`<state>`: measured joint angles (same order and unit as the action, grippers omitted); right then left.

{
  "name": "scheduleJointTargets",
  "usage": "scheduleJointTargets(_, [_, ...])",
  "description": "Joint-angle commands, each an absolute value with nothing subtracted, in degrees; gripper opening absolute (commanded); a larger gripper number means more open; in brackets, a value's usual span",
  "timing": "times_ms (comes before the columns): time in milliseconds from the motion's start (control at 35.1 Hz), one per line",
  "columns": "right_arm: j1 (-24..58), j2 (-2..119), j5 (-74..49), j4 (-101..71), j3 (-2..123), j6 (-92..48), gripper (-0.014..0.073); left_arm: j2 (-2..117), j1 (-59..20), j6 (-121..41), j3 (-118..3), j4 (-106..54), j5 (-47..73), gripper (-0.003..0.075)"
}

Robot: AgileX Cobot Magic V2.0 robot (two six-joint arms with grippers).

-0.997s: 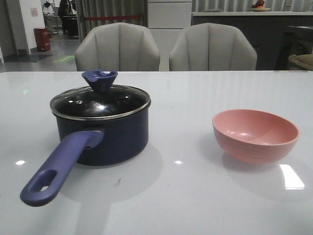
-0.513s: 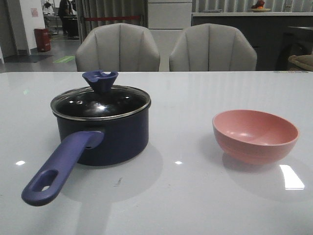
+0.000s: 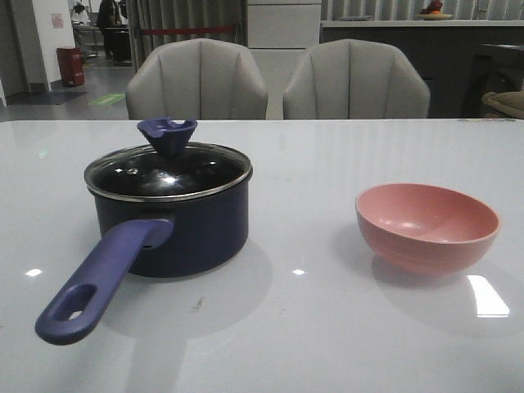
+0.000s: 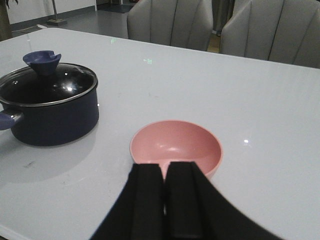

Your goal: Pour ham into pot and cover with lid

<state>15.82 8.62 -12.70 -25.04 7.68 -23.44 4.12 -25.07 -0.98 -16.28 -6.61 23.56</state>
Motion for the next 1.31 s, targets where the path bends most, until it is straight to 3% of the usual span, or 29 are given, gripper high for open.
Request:
scheduleJointTargets(0, [15.9,9.0,-9.1,-25.6,9.2,-23.8,0.0147,4.7,-25.4,-1.2,-17.6,-6.8,18.4,0.0128])
scheduleJointTargets(569, [15.9,9.0,-9.1,-25.6,9.2,-23.8,0.0147,4.7,-25.4,-1.2,-16.1,-5.1,16.4,0.0113])
scheduleJointTargets(968, [15.9,9.0,-9.1,-25.6,9.2,-23.8,0.0147,-1.4,-5.6,-1.2,1.1,-2.8,0.4,0.0113])
scheduleJointTargets(1281, [15.9,9.0,-9.3,-25.6,9.2,-23.8,0.0147,-1.3,-3.4,-1.2,1.5,-2.8,-0.8,0.0113])
